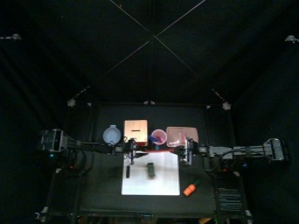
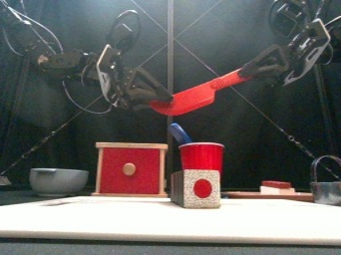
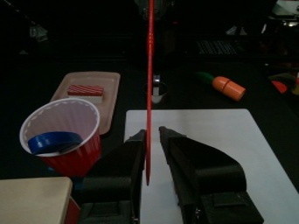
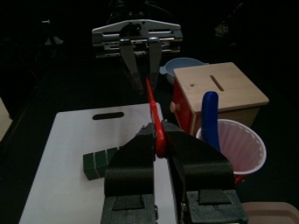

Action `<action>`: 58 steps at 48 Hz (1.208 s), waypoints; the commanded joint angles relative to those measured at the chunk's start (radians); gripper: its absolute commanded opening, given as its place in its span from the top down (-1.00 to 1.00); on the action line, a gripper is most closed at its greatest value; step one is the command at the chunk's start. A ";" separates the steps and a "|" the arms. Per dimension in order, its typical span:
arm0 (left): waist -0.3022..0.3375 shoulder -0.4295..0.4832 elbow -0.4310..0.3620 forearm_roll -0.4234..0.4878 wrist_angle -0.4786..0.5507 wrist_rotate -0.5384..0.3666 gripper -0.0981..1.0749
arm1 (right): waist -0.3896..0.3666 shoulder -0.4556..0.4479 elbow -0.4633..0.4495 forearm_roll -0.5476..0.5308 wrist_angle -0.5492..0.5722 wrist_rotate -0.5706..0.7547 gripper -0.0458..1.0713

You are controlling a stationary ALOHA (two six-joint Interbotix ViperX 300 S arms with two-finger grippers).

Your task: Grab knife with other arm

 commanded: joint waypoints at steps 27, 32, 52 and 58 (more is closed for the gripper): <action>-0.025 0.017 0.020 -0.029 -0.003 0.000 0.18 | 0.083 0.037 0.023 0.002 -0.002 0.002 0.33; -0.058 0.034 0.032 -0.074 -0.005 0.000 0.18 | 0.104 0.072 0.041 0.008 -0.002 0.003 0.34; -0.178 0.117 0.107 -0.296 -0.153 0.046 0.18 | 0.170 0.249 0.083 0.114 -0.115 0.002 0.33; -0.210 0.120 0.098 -0.354 -0.149 0.129 0.18 | 0.186 0.311 0.080 0.126 -0.141 0.002 0.33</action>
